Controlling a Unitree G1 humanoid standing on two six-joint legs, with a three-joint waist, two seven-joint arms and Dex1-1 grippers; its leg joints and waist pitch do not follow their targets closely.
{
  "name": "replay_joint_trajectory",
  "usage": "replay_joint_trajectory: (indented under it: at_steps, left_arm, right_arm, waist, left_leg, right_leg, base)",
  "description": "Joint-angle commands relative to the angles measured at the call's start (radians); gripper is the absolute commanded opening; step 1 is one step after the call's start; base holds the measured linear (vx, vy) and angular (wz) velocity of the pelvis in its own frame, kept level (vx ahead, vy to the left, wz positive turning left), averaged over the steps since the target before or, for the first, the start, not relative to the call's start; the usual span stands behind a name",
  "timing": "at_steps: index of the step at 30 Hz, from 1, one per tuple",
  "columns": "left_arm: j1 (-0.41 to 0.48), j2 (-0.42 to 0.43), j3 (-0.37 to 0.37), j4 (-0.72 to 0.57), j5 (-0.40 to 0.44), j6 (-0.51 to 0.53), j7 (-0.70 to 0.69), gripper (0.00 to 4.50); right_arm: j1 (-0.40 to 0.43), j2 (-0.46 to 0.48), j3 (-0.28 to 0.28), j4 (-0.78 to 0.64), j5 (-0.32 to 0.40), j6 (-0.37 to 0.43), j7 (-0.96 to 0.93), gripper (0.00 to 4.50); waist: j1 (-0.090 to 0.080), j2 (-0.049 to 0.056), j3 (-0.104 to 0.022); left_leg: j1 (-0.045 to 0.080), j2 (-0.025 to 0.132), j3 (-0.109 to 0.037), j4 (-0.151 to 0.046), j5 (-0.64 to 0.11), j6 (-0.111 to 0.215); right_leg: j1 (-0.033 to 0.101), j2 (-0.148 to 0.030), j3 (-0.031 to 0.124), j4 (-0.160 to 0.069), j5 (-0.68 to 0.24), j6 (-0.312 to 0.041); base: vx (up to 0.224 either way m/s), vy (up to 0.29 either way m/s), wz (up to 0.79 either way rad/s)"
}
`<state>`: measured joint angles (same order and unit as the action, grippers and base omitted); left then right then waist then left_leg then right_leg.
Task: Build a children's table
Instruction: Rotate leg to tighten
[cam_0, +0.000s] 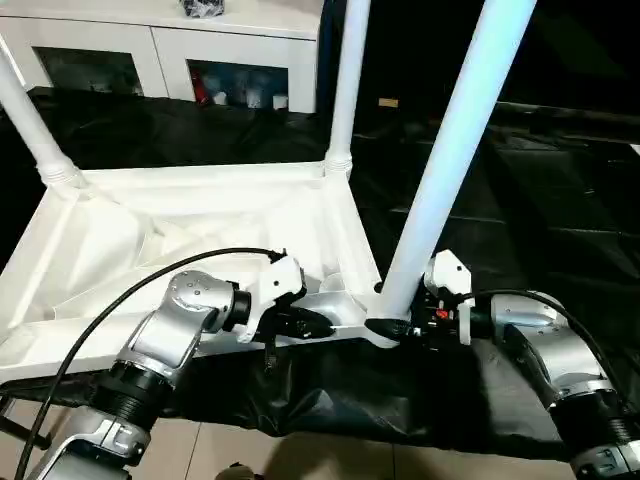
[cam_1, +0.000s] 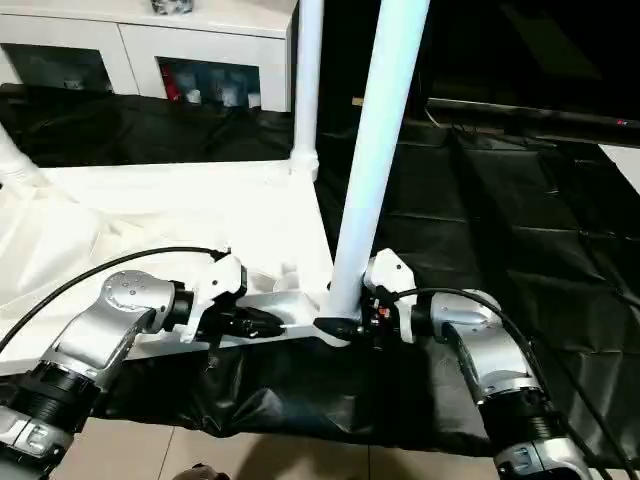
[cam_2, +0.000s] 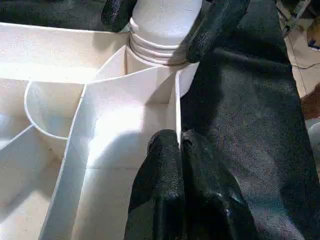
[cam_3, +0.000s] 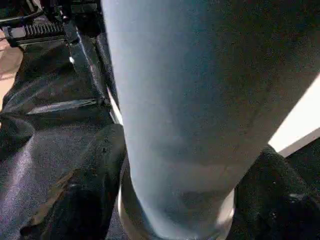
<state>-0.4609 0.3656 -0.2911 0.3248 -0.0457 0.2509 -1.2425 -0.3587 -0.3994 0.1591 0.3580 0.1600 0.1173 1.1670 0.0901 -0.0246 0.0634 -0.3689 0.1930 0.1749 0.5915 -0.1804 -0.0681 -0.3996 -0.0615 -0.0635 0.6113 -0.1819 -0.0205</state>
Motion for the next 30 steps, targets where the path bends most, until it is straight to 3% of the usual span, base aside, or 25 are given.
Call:
replay_joint_trajectory:
  at_steps: [1,5,9,10,11,12,14,15,16,17,21,23,24,26,30]
  left_arm:
    - [-0.022,-0.037,-0.009,-0.050,-0.032,-0.020,0.022,0.00]
    - [-0.040,-0.065,0.008,-0.011,-0.005,-0.032,0.108,0.00]
    - [-0.067,-0.103,0.028,0.033,0.021,-0.027,0.203,0.00]
    - [-0.078,-0.119,0.030,0.047,0.034,-0.020,0.241,0.00]
    - [-0.088,-0.134,0.032,0.056,0.044,-0.010,0.275,0.00]
    - [-0.094,-0.146,0.033,0.062,0.050,-0.001,0.297,0.00]
    - [-0.102,-0.162,0.035,0.066,0.054,0.013,0.323,0.00]
    - [-0.114,-0.186,0.042,0.076,0.064,0.034,0.374,0.00]
    - [-0.118,-0.195,0.044,0.080,0.065,0.041,0.390,0.00]
    - [-0.138,-0.248,0.052,0.095,0.073,0.072,0.473,0.00]
    - [-0.139,-0.270,0.043,0.095,0.078,0.064,0.488,0.00]
    - [-0.128,-0.270,0.034,0.082,0.077,0.052,0.462,0.00]
    - [-0.126,-0.269,0.033,0.080,0.076,0.050,0.457,0.00]
    - [-0.118,-0.257,0.030,0.072,0.072,0.040,0.431,0.00]
    - [-0.097,-0.221,0.023,0.056,0.066,0.016,0.391,0.00]
  right_arm:
    - [0.004,0.030,0.067,-0.039,0.010,0.006,0.051,2.87]
    - [-0.003,0.069,0.059,-0.010,-0.021,-0.017,-0.041,2.64]
    - [-0.032,0.129,0.033,0.061,-0.065,-0.017,-0.205,2.61]
    - [-0.051,0.162,0.019,0.106,-0.094,-0.018,-0.307,2.60]
    - [-0.068,0.190,0.007,0.145,-0.118,-0.021,-0.396,2.59]
    - [-0.080,0.212,-0.004,0.173,-0.130,-0.019,-0.459,2.59]
    - [-0.095,0.237,-0.020,0.200,-0.134,-0.008,-0.527,2.59]
    - [-0.118,0.275,-0.050,0.235,-0.127,0.012,-0.616,2.59]
    - [-0.127,0.288,-0.061,0.248,-0.123,0.017,-0.647,2.59]
    - [-0.183,0.363,-0.103,0.315,-0.121,0.022,-0.817,2.59]
    - [-0.210,0.393,-0.093,0.341,-0.145,-0.013,-0.873,2.59]
    - [-0.217,0.412,-0.102,0.336,-0.115,-0.023,-0.814,3.15]
    - [-0.218,0.413,-0.104,0.335,-0.110,-0.022,-0.805,3.15]
    - [-0.220,0.412,-0.108,0.331,-0.103,-0.024,-0.786,3.39]
    - [-0.224,0.389,-0.091,0.346,-0.126,-0.056,-0.766,3.65]
  waist:
    - [-0.005,-0.007,-0.068]
    - [-0.006,-0.008,-0.066]
    - [-0.013,-0.009,-0.064]
    - [-0.012,-0.008,-0.066]
    - [-0.014,-0.005,-0.063]
    - [-0.020,-0.007,-0.064]
    - [-0.023,-0.007,-0.065]
    - [-0.026,0.001,-0.067]
    - [-0.032,0.000,-0.068]
    - [-0.037,0.001,-0.068]
    - [-0.035,0.001,-0.077]
    - [-0.034,-0.004,-0.080]
    - [-0.032,-0.002,-0.079]
    - [-0.030,-0.001,-0.078]
    - [-0.035,-0.002,-0.073]
  left_leg:
    - [0.014,0.041,-0.008,-0.067,-0.185,0.053]
    - [0.013,0.041,-0.008,-0.067,-0.185,0.049]
    - [0.016,0.035,-0.010,-0.069,-0.211,0.023]
    - [0.016,0.036,-0.011,-0.068,-0.210,0.020]
    - [0.019,0.037,-0.010,-0.069,-0.221,0.011]
    - [0.017,0.036,-0.013,-0.072,-0.233,0.001]
    - [0.018,0.038,-0.013,-0.072,-0.230,0.002]
    - [0.016,0.038,-0.014,-0.072,-0.220,-0.001]
    - [0.014,0.037,-0.013,-0.072,-0.217,-0.001]
    - [0.014,0.037,-0.013,-0.073,-0.202,-0.007]
    - [0.009,0.034,-0.010,-0.065,-0.156,0.010]
    - [0.005,0.032,-0.008,-0.063,-0.115,0.034]
    - [0.005,0.033,-0.007,-0.062,-0.098,0.048]
    - [0.007,0.034,-0.006,-0.062,-0.104,0.059]
    - [0.009,0.035,-0.007,-0.066,-0.154,0.042]
  right_leg:
    - [0.046,-0.081,0.050,-0.082,-0.286,-0.185]
    - [0.045,-0.081,0.049,-0.082,-0.289,-0.184]
    - [0.042,-0.080,0.046,-0.091,-0.371,-0.161]
    - [0.044,-0.083,0.046,-0.092,-0.377,-0.156]
    - [0.035,-0.083,0.048,-0.095,-0.394,-0.154]
    - [0.040,-0.082,0.045,-0.095,-0.411,-0.146]
    - [0.039,-0.083,0.048,-0.094,-0.390,-0.143]
    - [0.041,-0.083,0.049,-0.089,-0.358,-0.155]
    - [0.040,-0.081,0.049,-0.088,-0.340,-0.162]
    - [0.039,-0.079,0.049,-0.083,-0.292,-0.180]
    - [0.049,-0.080,0.050,-0.073,-0.191,-0.188]
    - [0.055,-0.077,0.051,-0.064,-0.105,-0.203]
    - [0.055,-0.077,0.051,-0.060,-0.072,-0.212]
    - [0.055,-0.078,0.050,-0.061,-0.079,-0.222]
    - [0.054,-0.080,0.050,-0.071,-0.167,-0.210]
  base:
    - [0.000,0.000,0.00]
    - [0.000,0.000,0.00]
    - [0.000,0.000,0.00]
    - [0.000,0.000,0.00]
    - [0.000,0.000,0.00]
    - [0.000,0.000,0.00]
    - [0.000,0.000,0.00]
    - [0.000,0.000,0.00]
    - [0.000,0.000,0.00]
    - [0.000,0.000,0.00]
    - [0.000,0.000,0.00]
    - [0.000,0.000,0.00]
    - [0.000,0.000,0.00]
    - [0.000,0.000,0.00]
    - [0.000,0.000,0.00]
